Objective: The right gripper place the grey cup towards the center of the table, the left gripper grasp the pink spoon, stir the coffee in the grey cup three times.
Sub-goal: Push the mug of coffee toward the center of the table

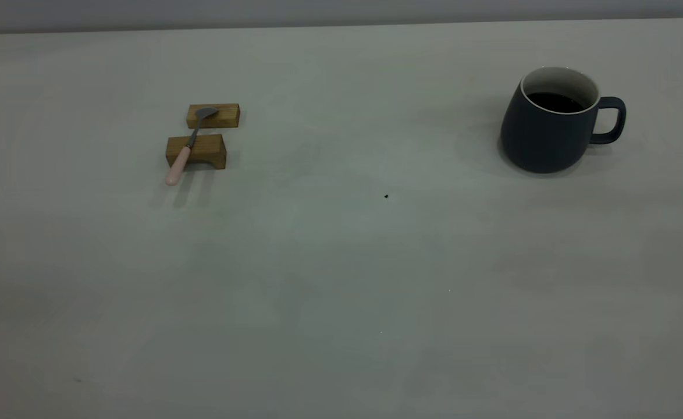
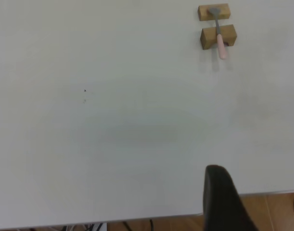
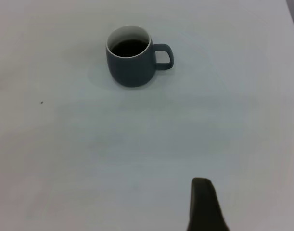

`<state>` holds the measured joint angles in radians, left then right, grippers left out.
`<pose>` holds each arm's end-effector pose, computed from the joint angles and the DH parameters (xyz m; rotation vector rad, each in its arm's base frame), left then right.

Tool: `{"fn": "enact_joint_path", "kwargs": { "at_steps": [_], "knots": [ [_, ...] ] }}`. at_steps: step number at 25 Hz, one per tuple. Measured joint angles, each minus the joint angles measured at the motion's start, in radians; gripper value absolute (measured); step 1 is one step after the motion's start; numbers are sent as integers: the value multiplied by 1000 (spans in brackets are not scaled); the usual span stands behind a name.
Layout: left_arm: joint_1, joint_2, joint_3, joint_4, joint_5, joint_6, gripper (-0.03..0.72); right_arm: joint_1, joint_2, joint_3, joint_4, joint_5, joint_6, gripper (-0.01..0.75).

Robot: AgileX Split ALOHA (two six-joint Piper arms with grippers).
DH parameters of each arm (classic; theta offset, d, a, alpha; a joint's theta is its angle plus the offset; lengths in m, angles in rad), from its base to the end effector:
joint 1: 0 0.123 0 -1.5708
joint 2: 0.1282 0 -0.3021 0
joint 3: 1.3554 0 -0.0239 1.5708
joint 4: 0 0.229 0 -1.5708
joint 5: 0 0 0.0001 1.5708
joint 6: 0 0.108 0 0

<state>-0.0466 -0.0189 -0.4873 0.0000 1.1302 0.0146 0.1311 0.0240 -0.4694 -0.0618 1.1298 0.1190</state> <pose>-0.0310 0.0014 0.2485 0.0645 2.1067 -0.0192 -0.0233 -0.0092 0.2450 -0.0096 2.1670 0.0679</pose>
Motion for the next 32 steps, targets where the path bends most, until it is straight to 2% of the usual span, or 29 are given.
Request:
{"fn": "enact_joint_path", "kwargs": {
  "at_steps": [4, 10, 17, 25, 32],
  "knots": [
    [0, 0, 0, 0, 0, 0, 436, 0, 107, -13, 16, -29, -52, 534],
    [0, 0, 0, 0, 0, 0, 436, 0, 467, -58, 40, -259, -213, 607],
    [0, 0, 0, 0, 0, 0, 436, 0, 1008, -198, 107, -511, -440, 592],
    [0, 0, 0, 0, 0, 0, 436, 0, 1581, -487, 213, -605, -804, 591],
    [0, 0, 0, 0, 0, 0, 436, -27, 1981, -754, 239, -581, -1233, 590]
  ]
}}
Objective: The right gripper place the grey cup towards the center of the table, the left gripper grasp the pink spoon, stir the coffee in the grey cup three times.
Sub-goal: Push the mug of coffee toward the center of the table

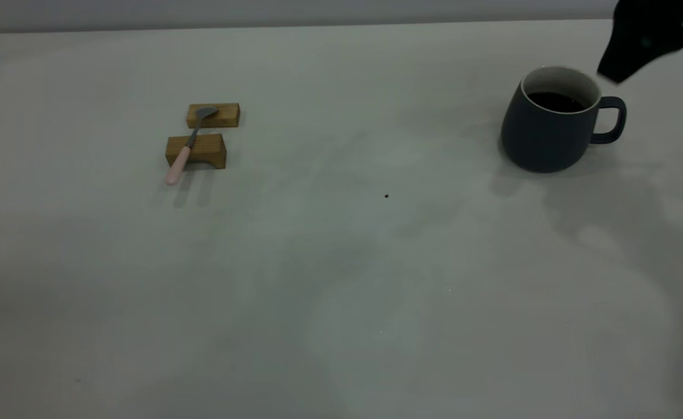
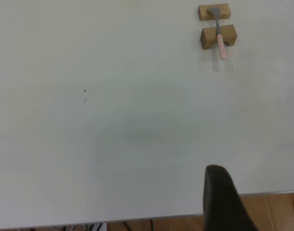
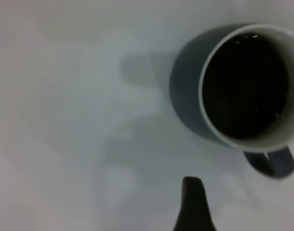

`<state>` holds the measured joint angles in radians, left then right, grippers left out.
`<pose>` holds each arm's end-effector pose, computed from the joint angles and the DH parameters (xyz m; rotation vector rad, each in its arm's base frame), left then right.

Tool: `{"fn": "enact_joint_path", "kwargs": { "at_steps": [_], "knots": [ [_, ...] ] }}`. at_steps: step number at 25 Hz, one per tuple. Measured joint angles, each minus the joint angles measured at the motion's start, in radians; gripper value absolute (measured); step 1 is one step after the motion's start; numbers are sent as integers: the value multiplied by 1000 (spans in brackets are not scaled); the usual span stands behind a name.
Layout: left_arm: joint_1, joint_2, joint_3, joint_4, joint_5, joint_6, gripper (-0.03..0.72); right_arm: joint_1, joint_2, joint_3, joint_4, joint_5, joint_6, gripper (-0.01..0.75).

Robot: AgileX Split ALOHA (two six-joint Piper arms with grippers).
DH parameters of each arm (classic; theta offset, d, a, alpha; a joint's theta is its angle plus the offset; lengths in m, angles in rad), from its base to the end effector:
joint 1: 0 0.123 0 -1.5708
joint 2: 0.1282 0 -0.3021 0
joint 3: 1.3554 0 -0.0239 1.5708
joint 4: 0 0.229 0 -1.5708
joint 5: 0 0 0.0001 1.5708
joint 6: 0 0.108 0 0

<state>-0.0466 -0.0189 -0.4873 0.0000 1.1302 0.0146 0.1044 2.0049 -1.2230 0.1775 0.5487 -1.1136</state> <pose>-0.0310 0.0014 0.2485 0.0645 2.1067 -0.0192 0.3843 0.0503 0.1487 -1.4409 2.3992 -0.0789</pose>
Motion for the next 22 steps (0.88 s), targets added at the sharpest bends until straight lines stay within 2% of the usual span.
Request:
{"fn": "enact_joint_path", "kwargs": {
  "at_steps": [5, 10, 22],
  "knots": [
    [0, 0, 0, 0, 0, 0, 436, -80, 150, -124, 4, 10, -135, 589],
    [0, 0, 0, 0, 0, 0, 436, -146, 200, -153, 65, -69, -262, 588],
    [0, 0, 0, 0, 0, 0, 436, -148, 332, -154, 215, -173, -522, 588]
  ]
}}
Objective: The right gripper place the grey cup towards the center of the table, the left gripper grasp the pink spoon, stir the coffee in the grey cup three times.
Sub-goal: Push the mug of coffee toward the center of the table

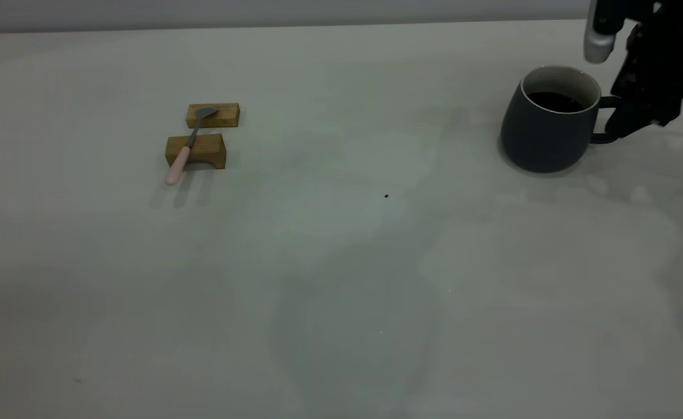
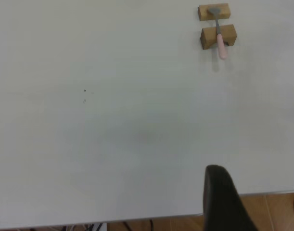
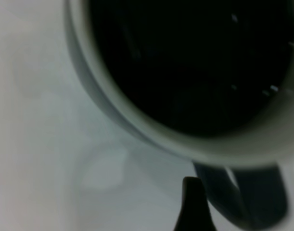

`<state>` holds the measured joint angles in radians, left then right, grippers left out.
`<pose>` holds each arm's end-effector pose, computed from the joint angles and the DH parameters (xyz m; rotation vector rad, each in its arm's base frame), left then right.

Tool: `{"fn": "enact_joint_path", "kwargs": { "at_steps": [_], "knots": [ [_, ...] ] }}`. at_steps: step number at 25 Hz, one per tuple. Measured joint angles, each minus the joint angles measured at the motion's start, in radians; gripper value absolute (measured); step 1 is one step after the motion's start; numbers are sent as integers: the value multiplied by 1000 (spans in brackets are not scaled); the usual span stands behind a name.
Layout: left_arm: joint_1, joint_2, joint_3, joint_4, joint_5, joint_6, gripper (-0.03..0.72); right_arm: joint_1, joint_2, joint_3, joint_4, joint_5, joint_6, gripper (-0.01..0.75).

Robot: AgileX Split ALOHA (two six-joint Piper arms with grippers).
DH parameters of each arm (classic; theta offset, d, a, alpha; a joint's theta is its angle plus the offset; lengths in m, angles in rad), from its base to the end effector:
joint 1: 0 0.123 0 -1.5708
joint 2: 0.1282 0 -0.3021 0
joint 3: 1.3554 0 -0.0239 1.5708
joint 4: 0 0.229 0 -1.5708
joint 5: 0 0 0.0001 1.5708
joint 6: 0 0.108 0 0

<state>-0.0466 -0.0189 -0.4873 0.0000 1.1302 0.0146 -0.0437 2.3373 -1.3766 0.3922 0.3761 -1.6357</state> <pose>-0.0310 0.0014 0.2485 0.0645 2.1067 -0.0192 0.4376 -0.0039 0.0513 -1.6250 2.2535 -0.1421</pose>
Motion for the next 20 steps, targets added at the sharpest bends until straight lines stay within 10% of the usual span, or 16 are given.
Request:
{"fn": "enact_joint_path", "kwargs": {
  "at_steps": [20],
  "knots": [
    [0, 0, 0, 0, 0, 0, 436, 321, 25, 0, 403, -80, -356, 588]
  ]
}}
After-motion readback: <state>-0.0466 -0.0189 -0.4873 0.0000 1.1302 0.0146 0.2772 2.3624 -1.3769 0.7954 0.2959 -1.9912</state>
